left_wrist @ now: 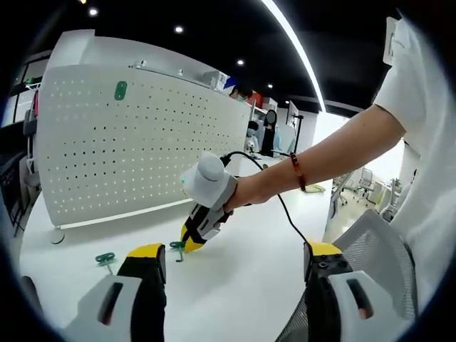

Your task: Insert the hook assembly into the mounting plate slot until the hook locks in place.

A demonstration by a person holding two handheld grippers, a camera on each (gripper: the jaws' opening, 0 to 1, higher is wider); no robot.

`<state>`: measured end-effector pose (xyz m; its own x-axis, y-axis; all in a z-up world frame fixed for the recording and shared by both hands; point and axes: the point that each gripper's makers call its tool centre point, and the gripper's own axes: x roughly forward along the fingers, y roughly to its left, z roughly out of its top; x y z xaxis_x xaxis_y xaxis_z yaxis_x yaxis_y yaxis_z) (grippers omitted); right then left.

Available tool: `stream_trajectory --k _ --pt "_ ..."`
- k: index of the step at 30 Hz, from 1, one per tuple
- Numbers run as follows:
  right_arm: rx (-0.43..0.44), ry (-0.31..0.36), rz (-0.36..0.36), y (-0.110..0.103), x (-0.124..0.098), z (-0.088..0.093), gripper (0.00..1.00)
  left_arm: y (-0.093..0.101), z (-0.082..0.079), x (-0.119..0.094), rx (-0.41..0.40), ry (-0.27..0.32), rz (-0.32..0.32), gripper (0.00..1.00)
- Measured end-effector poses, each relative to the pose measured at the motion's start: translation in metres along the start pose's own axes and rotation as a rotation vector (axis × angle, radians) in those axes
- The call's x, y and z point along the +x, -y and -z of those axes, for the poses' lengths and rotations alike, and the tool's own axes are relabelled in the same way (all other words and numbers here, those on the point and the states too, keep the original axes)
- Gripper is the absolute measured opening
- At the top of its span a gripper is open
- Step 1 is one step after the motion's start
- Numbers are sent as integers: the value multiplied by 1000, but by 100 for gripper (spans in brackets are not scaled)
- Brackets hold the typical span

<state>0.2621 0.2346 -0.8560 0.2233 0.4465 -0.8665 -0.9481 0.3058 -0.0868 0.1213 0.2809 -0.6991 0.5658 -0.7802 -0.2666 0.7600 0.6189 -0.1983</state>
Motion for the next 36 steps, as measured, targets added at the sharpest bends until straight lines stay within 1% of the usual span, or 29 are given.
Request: stream_trajectory --k 2,7,9,11,16,21,23,24,25,27,36 --pt "-7 -4 -2 -1 1 0 5 -1 -1 0 3 1 -3 81" --pt "7 -6 11 -1 1 0 4 -1 -3 -1 -1 7 -5 81" --pt "0 5 24 -1 -1 -1 3 -1 -3 -1 0 10 -3 81" --pt "17 18 30 -2 -2 -2 2 -1 -2 -2 0 8 -6 80" --pt "31 19 45 -1 -6 -1 2 -2 -5 -3 -4 16 -13 80" --pt "53 46 59 -1 -12 -5 2 1 -8 -5 9 13 -11 80" --pt "67 52 67 0 -15 -6 1 1 -11 -5 12 30 -11 80" --pt "73 56 67 -1 -15 -7 1 1 -12 -5 2 36 -11 80" --pt "84 64 79 1 -18 -8 1 1 -11 -5 -6 28 -10 79" --pt "108 85 89 1 -23 -10 1 1 -10 -5 12 19 -13 79" --pt "169 153 133 4 -41 -18 1 5 -14 -5 6 20 -11 79"
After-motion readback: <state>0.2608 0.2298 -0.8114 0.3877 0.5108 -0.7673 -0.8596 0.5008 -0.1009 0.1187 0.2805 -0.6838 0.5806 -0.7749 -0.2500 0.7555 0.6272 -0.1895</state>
